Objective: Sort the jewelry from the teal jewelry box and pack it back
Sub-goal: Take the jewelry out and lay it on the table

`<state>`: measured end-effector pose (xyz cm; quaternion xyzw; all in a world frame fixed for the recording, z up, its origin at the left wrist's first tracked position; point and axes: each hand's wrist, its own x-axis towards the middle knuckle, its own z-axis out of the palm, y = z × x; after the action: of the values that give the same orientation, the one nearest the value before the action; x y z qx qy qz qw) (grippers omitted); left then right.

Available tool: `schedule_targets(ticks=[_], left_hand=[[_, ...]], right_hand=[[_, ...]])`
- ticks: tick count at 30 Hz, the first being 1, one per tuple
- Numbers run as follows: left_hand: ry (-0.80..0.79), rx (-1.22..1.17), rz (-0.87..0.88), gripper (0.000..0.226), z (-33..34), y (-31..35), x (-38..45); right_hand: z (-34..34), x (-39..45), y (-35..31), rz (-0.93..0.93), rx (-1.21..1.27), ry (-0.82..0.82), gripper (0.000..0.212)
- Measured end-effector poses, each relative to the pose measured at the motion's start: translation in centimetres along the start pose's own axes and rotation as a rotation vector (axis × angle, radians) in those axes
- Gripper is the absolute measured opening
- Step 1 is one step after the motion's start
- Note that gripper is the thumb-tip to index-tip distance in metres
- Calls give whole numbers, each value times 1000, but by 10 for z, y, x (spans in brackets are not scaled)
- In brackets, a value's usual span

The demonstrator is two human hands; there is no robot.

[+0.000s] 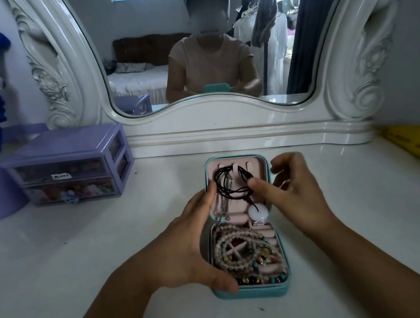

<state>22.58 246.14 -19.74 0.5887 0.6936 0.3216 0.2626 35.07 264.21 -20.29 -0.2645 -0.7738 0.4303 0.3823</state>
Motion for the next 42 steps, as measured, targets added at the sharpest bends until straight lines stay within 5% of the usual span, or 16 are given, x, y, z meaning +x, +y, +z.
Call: schedule_targets(ticks=[5, 13, 21, 27, 32, 42], left_hand=[[38, -17, -26, 140, 4, -12, 1], [147, -7, -72, 130, -7, -9, -5], [642, -77, -152, 13, -17, -14, -3], [851, -187, -263, 13, -27, -23, -1], [789, -214, -251, 39, -24, -19, -2], [648, -189, -199, 39, -26, -17, -4]], right_hand=[[-8, -6, -7, -445, -184, 114, 18], [19, -13, -23, -313, -325, 33, 19], [54, -21, -52, -278, -396, 83, 18], [70, -29, -61, -315, -658, 124, 25], [76, -24, -66, -233, -833, 79, 33], [73, -19, -60, -249, -931, 69, 23]])
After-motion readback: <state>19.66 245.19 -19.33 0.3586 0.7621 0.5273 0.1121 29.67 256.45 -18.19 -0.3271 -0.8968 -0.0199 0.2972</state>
